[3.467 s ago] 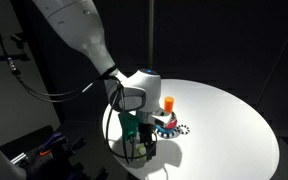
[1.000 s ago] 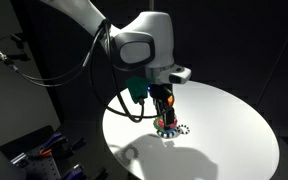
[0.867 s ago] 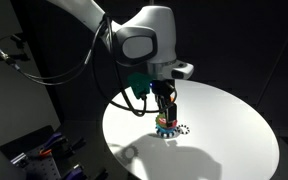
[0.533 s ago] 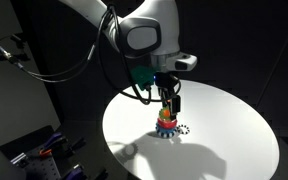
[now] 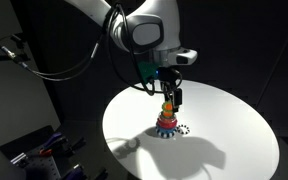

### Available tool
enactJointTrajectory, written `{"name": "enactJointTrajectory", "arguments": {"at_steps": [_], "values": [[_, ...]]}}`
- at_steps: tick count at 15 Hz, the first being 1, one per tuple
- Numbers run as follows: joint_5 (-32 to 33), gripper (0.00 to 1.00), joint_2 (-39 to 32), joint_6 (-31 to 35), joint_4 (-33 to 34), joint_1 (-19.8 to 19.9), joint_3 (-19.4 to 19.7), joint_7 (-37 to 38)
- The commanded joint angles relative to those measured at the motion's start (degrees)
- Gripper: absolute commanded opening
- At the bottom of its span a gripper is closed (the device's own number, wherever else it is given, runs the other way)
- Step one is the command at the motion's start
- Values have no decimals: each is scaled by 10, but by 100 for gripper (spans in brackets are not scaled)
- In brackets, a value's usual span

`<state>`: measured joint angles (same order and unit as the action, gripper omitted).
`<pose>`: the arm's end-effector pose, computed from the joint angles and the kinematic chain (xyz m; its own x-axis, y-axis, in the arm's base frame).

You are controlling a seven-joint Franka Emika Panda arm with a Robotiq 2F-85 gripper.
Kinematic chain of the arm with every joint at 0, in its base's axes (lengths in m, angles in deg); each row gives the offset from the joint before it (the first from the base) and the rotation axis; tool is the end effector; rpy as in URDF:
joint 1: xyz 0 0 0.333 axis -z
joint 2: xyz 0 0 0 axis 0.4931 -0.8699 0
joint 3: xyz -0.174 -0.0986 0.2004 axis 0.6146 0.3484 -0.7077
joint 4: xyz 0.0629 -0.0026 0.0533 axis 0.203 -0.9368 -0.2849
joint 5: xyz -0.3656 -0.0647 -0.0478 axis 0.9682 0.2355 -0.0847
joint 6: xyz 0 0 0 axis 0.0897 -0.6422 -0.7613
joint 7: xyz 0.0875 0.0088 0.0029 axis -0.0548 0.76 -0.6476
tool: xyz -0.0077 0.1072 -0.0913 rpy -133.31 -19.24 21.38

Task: Pick up the light green ring and stack it on the ring stacking stand

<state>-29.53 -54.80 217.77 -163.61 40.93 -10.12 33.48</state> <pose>0.5112 -0.2405 0.2948 0.8378 -0.5274 0.1415 -0.5394 -0.8396 0.0646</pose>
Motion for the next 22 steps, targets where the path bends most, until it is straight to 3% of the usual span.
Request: {"name": "enactJointTrajectory", "arguments": {"at_steps": [1, 22], "values": [[-10, 49, -19, -20, 37, -2, -5, 12], [-93, 49, -63, -54, 100, 5, -30, -13]]}}
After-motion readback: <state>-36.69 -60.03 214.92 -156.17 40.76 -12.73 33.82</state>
